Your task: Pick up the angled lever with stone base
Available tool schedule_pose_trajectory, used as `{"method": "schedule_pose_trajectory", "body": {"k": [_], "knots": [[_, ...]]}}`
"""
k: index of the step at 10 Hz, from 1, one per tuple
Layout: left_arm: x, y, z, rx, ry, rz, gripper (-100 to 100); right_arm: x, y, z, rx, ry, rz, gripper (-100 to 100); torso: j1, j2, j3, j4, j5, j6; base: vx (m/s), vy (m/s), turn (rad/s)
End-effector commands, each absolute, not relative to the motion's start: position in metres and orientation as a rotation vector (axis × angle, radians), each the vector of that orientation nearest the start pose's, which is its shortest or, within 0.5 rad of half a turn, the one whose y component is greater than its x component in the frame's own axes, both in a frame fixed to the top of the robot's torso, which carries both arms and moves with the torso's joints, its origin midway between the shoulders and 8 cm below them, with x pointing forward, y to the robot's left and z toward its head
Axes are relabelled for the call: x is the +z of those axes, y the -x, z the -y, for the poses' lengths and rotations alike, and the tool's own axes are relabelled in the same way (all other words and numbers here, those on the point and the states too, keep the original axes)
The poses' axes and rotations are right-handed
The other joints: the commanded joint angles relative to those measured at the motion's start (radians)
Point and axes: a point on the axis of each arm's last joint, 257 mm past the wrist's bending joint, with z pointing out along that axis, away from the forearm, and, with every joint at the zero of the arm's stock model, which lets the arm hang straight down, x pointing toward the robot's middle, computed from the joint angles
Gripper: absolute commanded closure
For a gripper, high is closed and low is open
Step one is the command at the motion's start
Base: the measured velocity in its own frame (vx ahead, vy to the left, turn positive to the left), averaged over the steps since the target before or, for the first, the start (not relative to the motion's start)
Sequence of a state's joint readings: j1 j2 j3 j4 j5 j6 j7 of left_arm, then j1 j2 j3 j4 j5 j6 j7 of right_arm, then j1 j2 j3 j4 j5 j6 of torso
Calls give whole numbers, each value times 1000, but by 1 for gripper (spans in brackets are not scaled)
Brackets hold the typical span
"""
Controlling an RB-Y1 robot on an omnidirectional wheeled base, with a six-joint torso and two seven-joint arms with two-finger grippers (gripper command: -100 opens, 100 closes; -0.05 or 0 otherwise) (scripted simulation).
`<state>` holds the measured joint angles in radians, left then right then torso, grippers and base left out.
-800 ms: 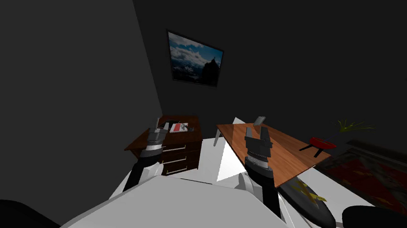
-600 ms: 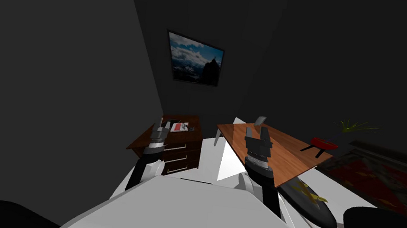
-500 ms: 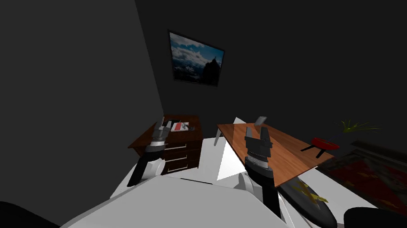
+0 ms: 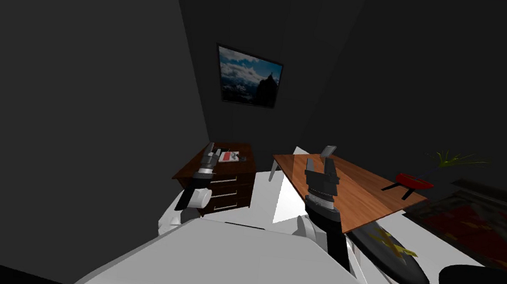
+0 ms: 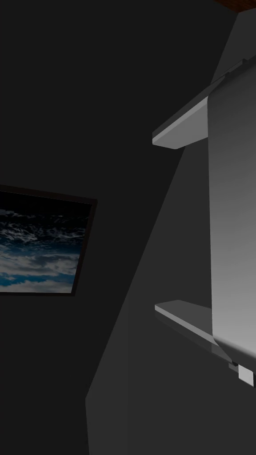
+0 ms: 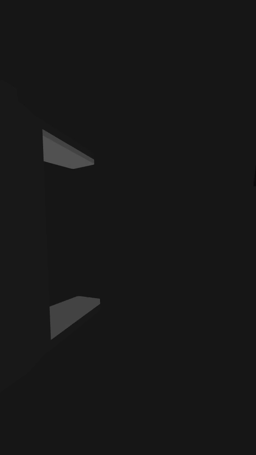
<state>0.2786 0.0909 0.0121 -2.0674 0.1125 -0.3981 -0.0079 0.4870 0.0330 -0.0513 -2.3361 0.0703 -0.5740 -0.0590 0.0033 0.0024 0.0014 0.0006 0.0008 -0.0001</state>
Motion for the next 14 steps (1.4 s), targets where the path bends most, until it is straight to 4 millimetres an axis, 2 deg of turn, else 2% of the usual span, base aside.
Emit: {"method": "schedule_pose_trajectory", "body": {"k": [1, 2, 3, 4, 5, 6, 7, 8, 9, 10, 11, 12, 13, 14], "knots": [[-10, -429, -273, -1401, 754, -716, -100, 66, -317, 282, 1295, -534, -518, 0, 0, 0, 0, 0, 0, 0, -28, 36, 30], [-18, -444, -271, -1407, 781, -749, -100, 66, -317, 282, 1295, -534, -518, 0, -1, -1, 0, 0, 0, 0, -41, 43, 83], [-11, -446, -268, -1417, 769, -741, -100, 66, -317, 282, 1295, -534, -518, 0, 0, 0, 0, 0, 0, 0, -32, 38, 29], [-18, -460, -266, -1423, 792, -770, -100, 66, -317, 282, 1295, -534, -518, 0, -1, -1, 0, 0, 0, 0, -35, 61, 74], [-12, -465, -262, -1431, 786, -769, -100, 66, -317, 282, 1295, -534, -518, 0, 1, 0, 0, 0, 0, 0, -31, 45, 35], [-24, -479, -261, -1428, 821, -808, -100, 66, -317, 282, 1295, -534, -518, 0, 0, -1, 0, 0, 0, 0, -41, 36, 77], [-15, -484, -257, -1440, 810, -804, -100, 66, -317, 282, 1295, -534, -518, 0, -1, 0, 0, 0, 0, 0, -29, 30, 38], [-27, -498, -256, -1437, 842, -840, -100, 66, -317, 282, 1295, -534, -518, 0, -1, -1, 0, 0, 0, 0, -30, 40, 75], [-18, -504, -252, -1446, 834, -841, -100, 66, -317, 282, 1295, -534, -518, 0, -1, -1, -1, 0, 0, 0, -32, 38, 39], [-30, -518, -251, -1440, 867, -879, -100, 66, -317, 282, 1295, -534, -518, 0, -1, -1, 0, 0, 0, 0, -23, 46, 81], [-21, -524, -246, -1450, 859, -880, -100, 66, -317, 282, 1295, -534, -518, 0, -1, -1, -1, 0, 0, 0, -16, 39, 43], [-31, -539, -245, -1440, 892, -919, -100, 66, -317, 282, 1295, -534, -518, 0, -1, -2, -1, 0, 0, 0, -22, 44, 89], [-24, -545, -240, -1447, 888, -924, -100, 66, -317, 282, 1295, -534, -518, 0, -1, -1, -1, 0, 0, 0, -18, 30, 37], [-35, -559, -241, -1435, 920, -959, -100, 66, -317, 282, 1295, -534, -518, 0, -2, -2, -1, 0, 0, 0, -14, 30, 78]]}}
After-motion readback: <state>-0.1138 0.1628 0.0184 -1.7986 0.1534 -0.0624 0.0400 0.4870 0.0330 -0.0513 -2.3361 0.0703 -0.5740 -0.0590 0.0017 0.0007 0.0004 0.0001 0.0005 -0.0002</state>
